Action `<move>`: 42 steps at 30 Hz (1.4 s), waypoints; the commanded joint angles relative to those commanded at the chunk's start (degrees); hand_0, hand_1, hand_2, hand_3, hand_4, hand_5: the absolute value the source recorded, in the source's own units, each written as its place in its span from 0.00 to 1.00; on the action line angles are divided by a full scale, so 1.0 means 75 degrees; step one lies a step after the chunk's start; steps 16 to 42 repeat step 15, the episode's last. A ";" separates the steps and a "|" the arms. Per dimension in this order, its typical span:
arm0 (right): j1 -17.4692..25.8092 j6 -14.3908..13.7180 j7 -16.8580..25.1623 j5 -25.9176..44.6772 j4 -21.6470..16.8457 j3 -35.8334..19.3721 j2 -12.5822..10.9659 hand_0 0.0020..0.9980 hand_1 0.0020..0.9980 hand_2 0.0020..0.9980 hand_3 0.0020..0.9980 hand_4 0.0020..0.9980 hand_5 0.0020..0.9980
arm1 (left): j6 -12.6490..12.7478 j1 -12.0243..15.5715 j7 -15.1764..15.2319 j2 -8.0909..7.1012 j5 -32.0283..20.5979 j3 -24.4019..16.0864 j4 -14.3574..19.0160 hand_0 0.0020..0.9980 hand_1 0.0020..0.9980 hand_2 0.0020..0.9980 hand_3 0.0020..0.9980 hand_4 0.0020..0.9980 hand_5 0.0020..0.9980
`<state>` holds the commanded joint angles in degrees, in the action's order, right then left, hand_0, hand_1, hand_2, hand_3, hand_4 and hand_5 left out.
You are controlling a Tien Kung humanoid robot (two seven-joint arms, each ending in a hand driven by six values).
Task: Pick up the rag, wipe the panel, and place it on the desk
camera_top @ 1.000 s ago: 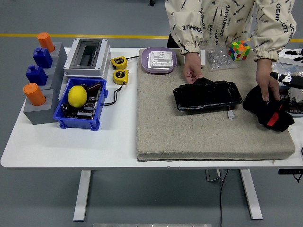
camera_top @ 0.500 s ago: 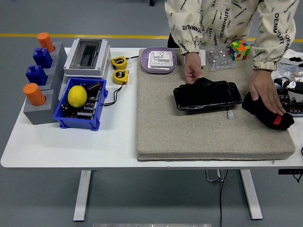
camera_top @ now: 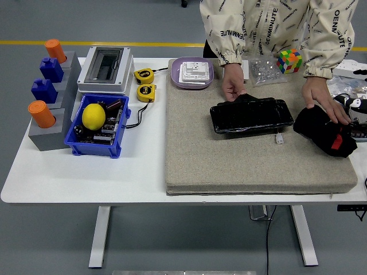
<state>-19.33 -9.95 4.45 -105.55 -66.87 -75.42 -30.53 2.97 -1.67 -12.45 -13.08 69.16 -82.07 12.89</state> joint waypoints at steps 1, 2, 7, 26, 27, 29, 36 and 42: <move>-0.0001 0.0000 -0.0001 -0.0007 0.0000 -0.0003 -0.0002 0.74 0.70 0.77 0.74 1.00 0.54 | 0.0000 0.0000 0.0000 0.0002 0.0000 -0.0001 0.0000 0.64 0.66 0.68 0.57 0.61 0.51; -0.0002 -0.0002 -0.0002 -0.0014 0.0000 -0.0006 -0.0003 0.74 0.70 0.77 0.74 1.00 0.54 | -0.0001 -0.0001 0.0000 0.0003 -0.0001 -0.0001 0.0000 0.64 0.66 0.68 0.57 0.61 0.51; -0.0015 -0.0006 -0.0005 -0.0032 -0.0009 -0.0028 -0.0015 0.74 0.70 0.77 0.74 1.00 0.54 | -0.0001 -0.0009 0.0003 0.0004 0.0005 -0.0010 0.0004 0.64 0.66 0.69 0.57 0.61 0.51; -0.0009 -0.0008 -0.0026 -0.0050 0.0005 -0.0058 -0.0017 0.74 0.70 0.77 0.74 1.00 0.54 | 0.0000 -0.0010 0.0003 -0.0003 0.0006 -0.0018 0.0004 0.64 0.66 0.68 0.57 0.61 0.51; -0.0009 -0.0008 -0.0026 -0.0050 0.0005 -0.0058 -0.0017 0.74 0.70 0.77 0.74 1.00 0.54 | 0.0000 -0.0010 0.0003 -0.0003 0.0006 -0.0018 0.0004 0.64 0.66 0.68 0.57 0.61 0.51; -0.0009 -0.0008 -0.0026 -0.0050 0.0005 -0.0058 -0.0017 0.74 0.70 0.77 0.74 1.00 0.54 | 0.0000 -0.0010 0.0003 -0.0003 0.0006 -0.0018 0.0004 0.64 0.66 0.68 0.57 0.61 0.51; -0.0009 -0.0008 -0.0026 -0.0050 0.0005 -0.0058 -0.0017 0.74 0.70 0.77 0.74 1.00 0.54 | 0.0000 -0.0010 0.0003 -0.0003 0.0006 -0.0018 0.0004 0.64 0.66 0.68 0.57 0.61 0.51; -0.0009 -0.0008 -0.0026 -0.0050 0.0005 -0.0058 -0.0017 0.74 0.70 0.77 0.74 1.00 0.54 | 0.0000 -0.0010 0.0003 -0.0003 0.0006 -0.0018 0.0004 0.64 0.66 0.68 0.57 0.61 0.51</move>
